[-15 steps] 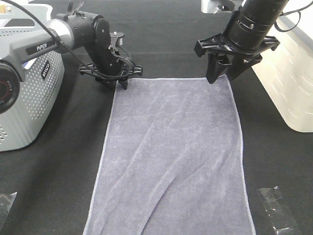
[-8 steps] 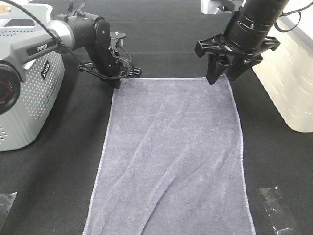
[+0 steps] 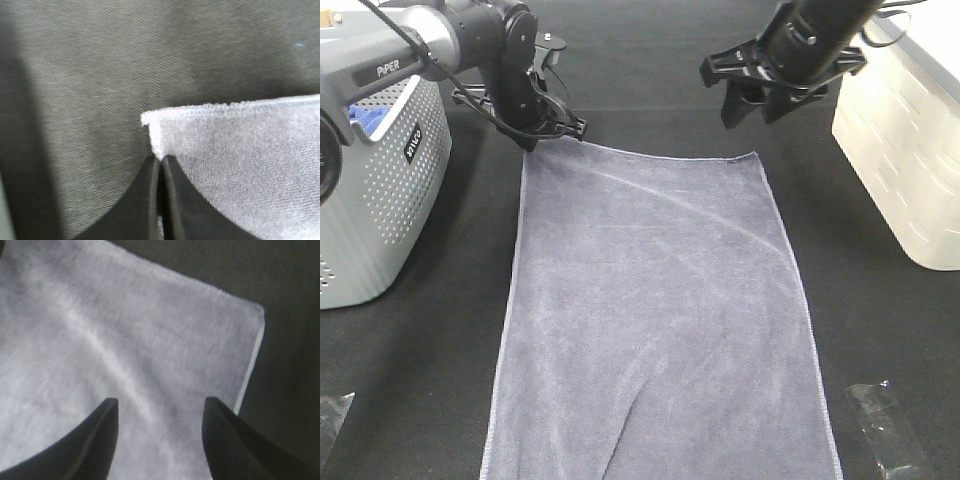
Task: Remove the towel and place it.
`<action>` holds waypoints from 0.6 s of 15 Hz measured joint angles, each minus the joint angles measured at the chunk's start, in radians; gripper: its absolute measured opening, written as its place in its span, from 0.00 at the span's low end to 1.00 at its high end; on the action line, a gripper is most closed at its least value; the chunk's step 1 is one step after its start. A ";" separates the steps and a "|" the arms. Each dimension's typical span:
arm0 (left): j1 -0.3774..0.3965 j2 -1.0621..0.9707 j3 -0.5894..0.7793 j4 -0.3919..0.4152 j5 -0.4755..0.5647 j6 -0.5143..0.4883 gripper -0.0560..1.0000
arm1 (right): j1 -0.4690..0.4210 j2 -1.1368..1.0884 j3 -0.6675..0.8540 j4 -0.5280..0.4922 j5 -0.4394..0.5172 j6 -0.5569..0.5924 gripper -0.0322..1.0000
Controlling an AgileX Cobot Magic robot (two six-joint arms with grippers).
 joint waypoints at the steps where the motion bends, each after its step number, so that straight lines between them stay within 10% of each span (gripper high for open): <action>1: 0.000 0.000 0.000 0.005 0.000 0.000 0.05 | 0.000 0.037 -0.035 -0.019 -0.005 0.000 0.53; 9: 0.000 0.000 0.000 0.005 0.000 -0.001 0.05 | -0.003 0.319 -0.279 -0.256 -0.011 0.072 0.59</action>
